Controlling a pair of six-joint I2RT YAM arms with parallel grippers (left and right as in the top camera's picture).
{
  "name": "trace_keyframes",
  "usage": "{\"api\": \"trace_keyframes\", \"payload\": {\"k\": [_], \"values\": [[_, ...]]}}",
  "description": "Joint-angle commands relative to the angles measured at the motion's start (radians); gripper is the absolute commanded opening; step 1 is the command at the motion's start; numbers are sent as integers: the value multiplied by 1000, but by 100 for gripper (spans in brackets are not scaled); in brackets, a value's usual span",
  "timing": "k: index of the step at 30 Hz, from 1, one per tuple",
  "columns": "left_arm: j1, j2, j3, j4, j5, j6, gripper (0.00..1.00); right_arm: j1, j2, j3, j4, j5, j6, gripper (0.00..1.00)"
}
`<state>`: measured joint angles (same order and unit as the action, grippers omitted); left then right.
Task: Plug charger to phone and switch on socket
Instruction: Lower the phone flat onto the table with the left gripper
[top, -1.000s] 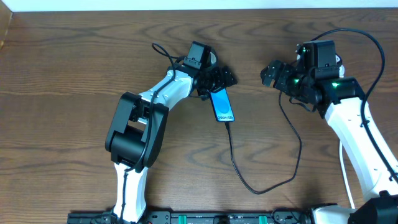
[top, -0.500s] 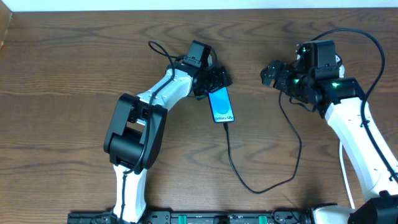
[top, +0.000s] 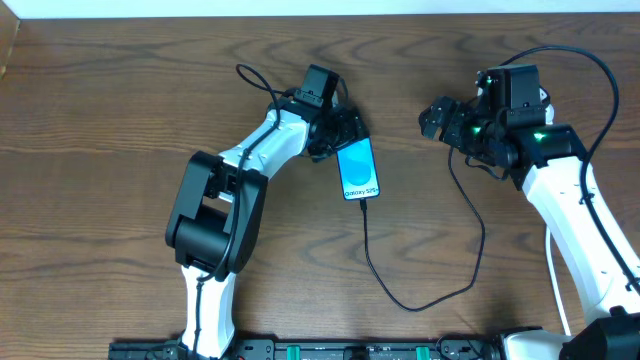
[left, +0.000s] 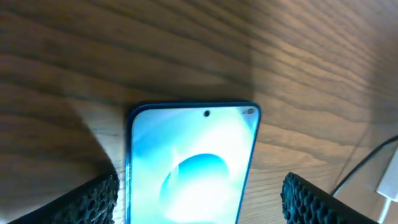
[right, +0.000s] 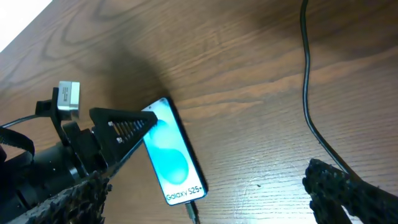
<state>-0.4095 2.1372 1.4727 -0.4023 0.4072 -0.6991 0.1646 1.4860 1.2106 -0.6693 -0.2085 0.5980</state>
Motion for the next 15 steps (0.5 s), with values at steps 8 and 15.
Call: {"api": "trace_keyframes", "payload": {"k": [8, 15], "values": [[5, 77, -55, -45, -113, 74, 85, 1, -16, 6, -2, 8, -11, 99], [9, -17, -55, -68, -113, 285, 85, 1, -16, 6, 0, 8, -11, 99]]}}
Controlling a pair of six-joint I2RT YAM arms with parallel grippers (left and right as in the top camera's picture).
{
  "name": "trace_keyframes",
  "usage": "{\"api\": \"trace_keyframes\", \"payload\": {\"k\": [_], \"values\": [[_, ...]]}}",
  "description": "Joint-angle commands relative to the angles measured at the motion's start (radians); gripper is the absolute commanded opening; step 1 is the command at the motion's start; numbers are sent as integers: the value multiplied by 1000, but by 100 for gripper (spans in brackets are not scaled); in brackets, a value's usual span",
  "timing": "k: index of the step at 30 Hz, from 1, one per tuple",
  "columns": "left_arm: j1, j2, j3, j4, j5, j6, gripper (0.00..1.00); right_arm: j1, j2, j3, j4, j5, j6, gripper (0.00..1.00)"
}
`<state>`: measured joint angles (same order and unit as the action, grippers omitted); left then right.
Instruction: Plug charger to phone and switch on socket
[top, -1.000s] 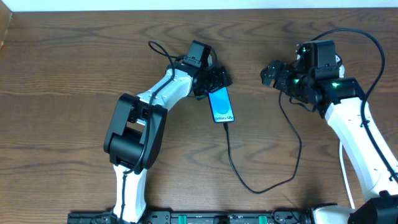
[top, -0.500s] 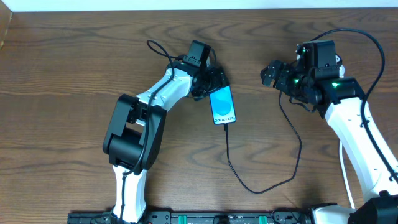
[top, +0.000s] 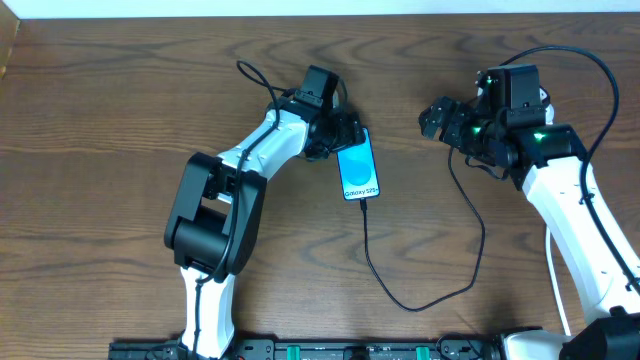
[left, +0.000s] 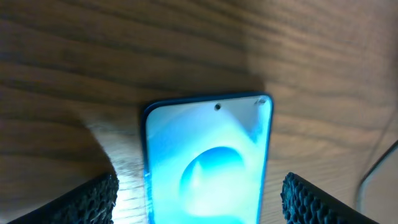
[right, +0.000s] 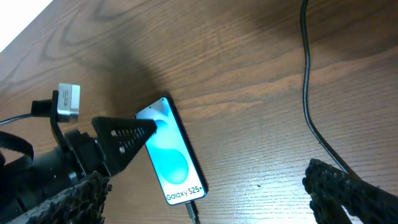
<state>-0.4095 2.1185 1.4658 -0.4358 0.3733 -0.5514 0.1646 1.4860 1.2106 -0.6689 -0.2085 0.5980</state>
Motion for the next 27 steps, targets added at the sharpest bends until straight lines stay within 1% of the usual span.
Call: {"api": "trace_keyframes", "payload": {"k": [1, 5, 9, 13, 17, 20, 27], "values": [[9, -30, -48, -44, -80, 179, 86, 1, -16, 6, 0, 8, -11, 99], [9, -170, -48, -113, -80, 308, 85, 0, -16, 6, 0, 8, -11, 99], [11, -312, -48, -196, -80, 365, 85, 0, -16, 6, 0, 8, -11, 99], [12, -444, -48, -270, -80, 368, 85, 1, -16, 6, 0, 8, -8, 99], [12, -528, -48, -317, -79, 368, 85, 0, -16, 6, -1, 8, -8, 99], [12, -554, -48, -315, -79, 368, 86, 1, -16, 6, 0, 8, -8, 99], [12, -557, -48, -316, -79, 368, 86, 0, -15, 6, 37, 8, -8, 99]]}}
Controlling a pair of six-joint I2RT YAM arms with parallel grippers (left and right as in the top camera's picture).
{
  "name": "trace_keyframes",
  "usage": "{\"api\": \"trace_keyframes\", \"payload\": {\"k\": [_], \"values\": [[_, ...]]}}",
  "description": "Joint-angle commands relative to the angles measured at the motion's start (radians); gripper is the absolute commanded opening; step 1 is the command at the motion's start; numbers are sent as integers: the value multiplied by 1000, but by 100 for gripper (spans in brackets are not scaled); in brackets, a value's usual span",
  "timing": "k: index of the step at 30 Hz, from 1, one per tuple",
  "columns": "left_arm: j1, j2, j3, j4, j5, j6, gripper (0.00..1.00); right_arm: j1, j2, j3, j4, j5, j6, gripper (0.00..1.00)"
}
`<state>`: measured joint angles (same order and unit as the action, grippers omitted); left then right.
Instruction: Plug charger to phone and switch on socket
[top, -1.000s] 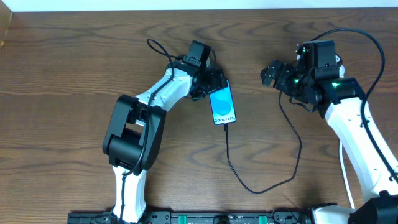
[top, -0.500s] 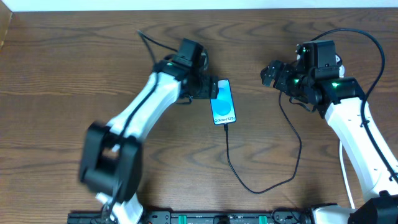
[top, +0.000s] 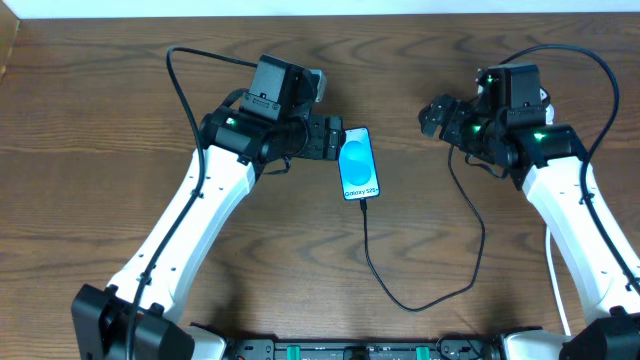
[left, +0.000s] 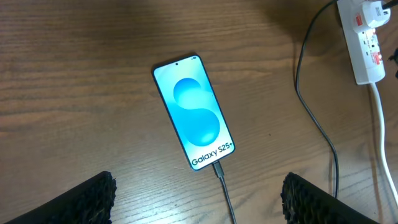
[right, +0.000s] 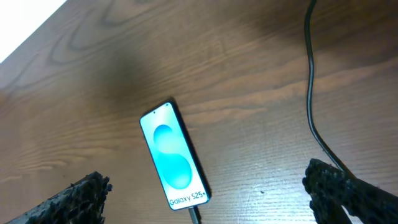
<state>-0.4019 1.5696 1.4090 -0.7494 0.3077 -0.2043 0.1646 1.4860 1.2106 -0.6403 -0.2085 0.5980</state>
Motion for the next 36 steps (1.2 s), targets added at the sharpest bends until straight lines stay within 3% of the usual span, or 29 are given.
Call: {"api": "trace_keyframes", "payload": {"k": [1, 7, 13, 20, 30, 36], "values": [[4, -8, 9, -2, -14, 21, 85, 0, -15, 6, 10, 8, -8, 99], [4, -8, 9, -2, -14, 21, 85, -21, -16, 11, 9, -56, -35, 99], [4, -8, 9, -2, -14, 21, 86, -157, -15, 58, -20, -251, -131, 99], [4, -8, 9, -2, -14, 21, 85, -380, 26, 267, -265, -295, -319, 99], [4, -8, 9, -2, -14, 21, 85, -593, 346, 788, -726, -269, -613, 99], [4, -8, 9, -2, -14, 21, 86, -630, 515, 822, -699, -251, -705, 99]]}}
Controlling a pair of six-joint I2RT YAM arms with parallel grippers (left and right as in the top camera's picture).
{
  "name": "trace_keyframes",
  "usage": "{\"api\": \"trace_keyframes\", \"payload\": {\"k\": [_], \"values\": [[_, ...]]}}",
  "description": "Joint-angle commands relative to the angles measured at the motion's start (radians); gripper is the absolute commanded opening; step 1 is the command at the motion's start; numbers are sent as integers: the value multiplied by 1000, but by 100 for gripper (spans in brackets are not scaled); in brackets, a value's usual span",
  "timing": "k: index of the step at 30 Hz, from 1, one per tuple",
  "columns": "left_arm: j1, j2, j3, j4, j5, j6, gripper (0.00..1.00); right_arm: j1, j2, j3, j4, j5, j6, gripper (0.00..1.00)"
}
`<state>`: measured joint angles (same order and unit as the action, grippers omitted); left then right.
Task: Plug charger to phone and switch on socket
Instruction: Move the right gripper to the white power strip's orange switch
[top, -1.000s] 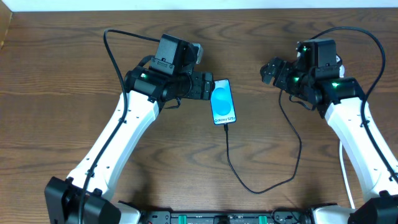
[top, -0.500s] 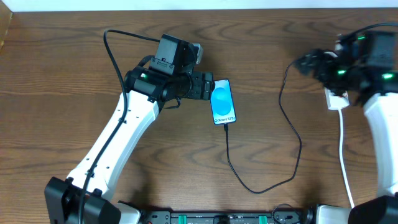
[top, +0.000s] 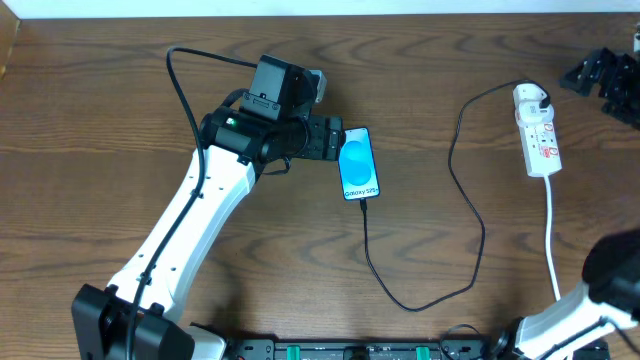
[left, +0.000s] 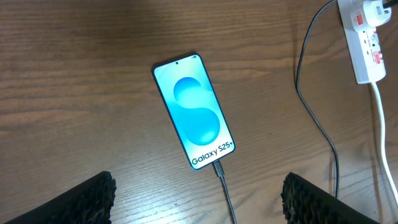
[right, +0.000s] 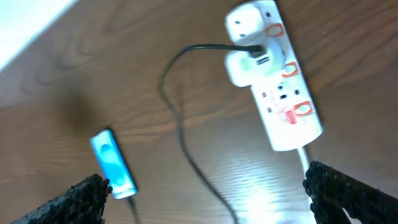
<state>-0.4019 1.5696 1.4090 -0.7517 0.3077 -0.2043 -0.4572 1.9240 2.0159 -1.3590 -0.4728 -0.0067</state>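
Note:
The phone (top: 358, 163) lies face up on the wooden table (top: 100, 120) with its screen lit blue, as the left wrist view (left: 194, 111) also shows. A black cable (top: 470, 200) runs from its lower end to a white charger plug (right: 245, 62) seated in the white power strip (top: 535, 130). My left gripper (top: 322, 138) hovers open just left of the phone, nothing between its fingers (left: 81, 199). My right gripper (top: 598, 78) is open at the far right, beyond the strip, which shows in its wrist view (right: 277, 99).
The strip's white lead (top: 550, 240) runs down toward the table's front edge. The black cable loops wide between phone and strip. The strip carries red rocker switches (right: 298, 109); their position cannot be told.
My right gripper has moved from above the power strip to the far right edge of the overhead view, uncovering the strip. The left arm and the phone have not moved.
My left gripper stood low and open around the phone's top end, the right one hanging over the strip. Then the left arm was raised and drawn back left of the phone. Now the right arm has moved off right, baring the strip.

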Motion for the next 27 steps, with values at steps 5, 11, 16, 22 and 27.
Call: {"api": "trace_keyframes", "payload": {"k": [5, 11, 16, 22, 27], "values": [[4, -8, 9, 0, -14, 21, 86, -5, 205, 16, 86, 25, -121, 99], [4, -8, 9, 0, -14, 21, 85, 5, 341, 16, 134, 29, -149, 99], [4, -8, 9, 0, -14, 21, 86, 12, 420, 16, 137, -39, -236, 99], [4, -8, 9, 0, -14, 21, 86, 22, 452, 14, 181, -133, -346, 99], [4, -8, 9, 0, -14, 21, 86, 27, 452, 13, 226, -129, -346, 99]]}}
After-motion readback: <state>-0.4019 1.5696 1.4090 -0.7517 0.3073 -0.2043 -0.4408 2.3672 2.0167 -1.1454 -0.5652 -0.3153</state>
